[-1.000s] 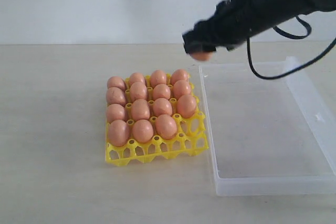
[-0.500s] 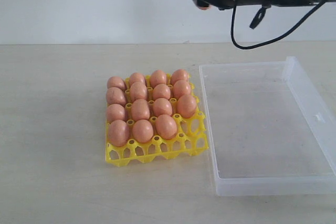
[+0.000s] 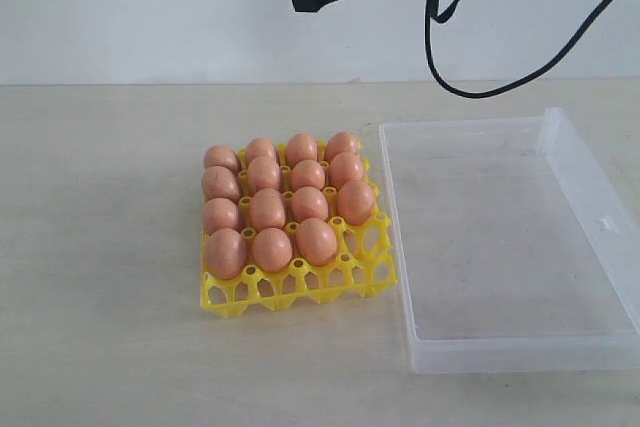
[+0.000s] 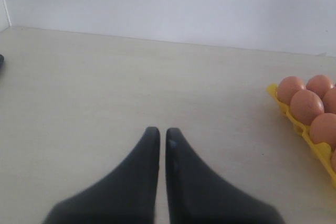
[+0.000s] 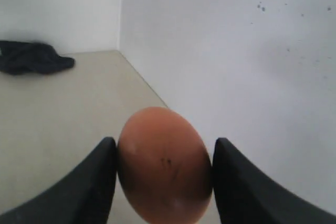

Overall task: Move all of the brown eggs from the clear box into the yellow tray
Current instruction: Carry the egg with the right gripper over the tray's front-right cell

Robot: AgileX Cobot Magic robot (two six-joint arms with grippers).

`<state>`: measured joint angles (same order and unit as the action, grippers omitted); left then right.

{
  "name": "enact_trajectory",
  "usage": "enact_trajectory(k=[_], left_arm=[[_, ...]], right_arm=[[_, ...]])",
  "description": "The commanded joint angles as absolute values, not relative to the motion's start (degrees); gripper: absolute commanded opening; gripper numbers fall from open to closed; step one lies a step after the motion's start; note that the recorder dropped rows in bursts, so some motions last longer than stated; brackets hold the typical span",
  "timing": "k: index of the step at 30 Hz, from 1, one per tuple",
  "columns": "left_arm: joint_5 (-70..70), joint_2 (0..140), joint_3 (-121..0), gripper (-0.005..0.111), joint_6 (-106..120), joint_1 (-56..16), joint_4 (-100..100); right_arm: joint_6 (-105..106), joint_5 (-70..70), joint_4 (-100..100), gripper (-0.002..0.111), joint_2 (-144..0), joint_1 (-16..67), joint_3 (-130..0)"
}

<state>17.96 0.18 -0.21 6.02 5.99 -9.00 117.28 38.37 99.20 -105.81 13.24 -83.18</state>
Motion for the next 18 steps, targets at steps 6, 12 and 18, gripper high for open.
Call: enact_trajectory(k=[6, 12, 18], left_arm=[[17.97, 0.00, 0.00, 0.004, 6.25, 6.03, -9.03], [17.97, 0.00, 0.00, 0.004, 6.25, 6.03, -9.03], [17.97, 0.00, 0.00, 0.004, 6.25, 6.03, -9.03]], right_arm=[[98.59, 54.82, 99.95, 0.000, -105.80, 13.17, -83.77], [88.63, 69.96, 96.16, 0.000, -105.80, 13.17, -83.77], [77.86, 69.96, 73.95, 0.000, -105.80, 13.17, -83.77]])
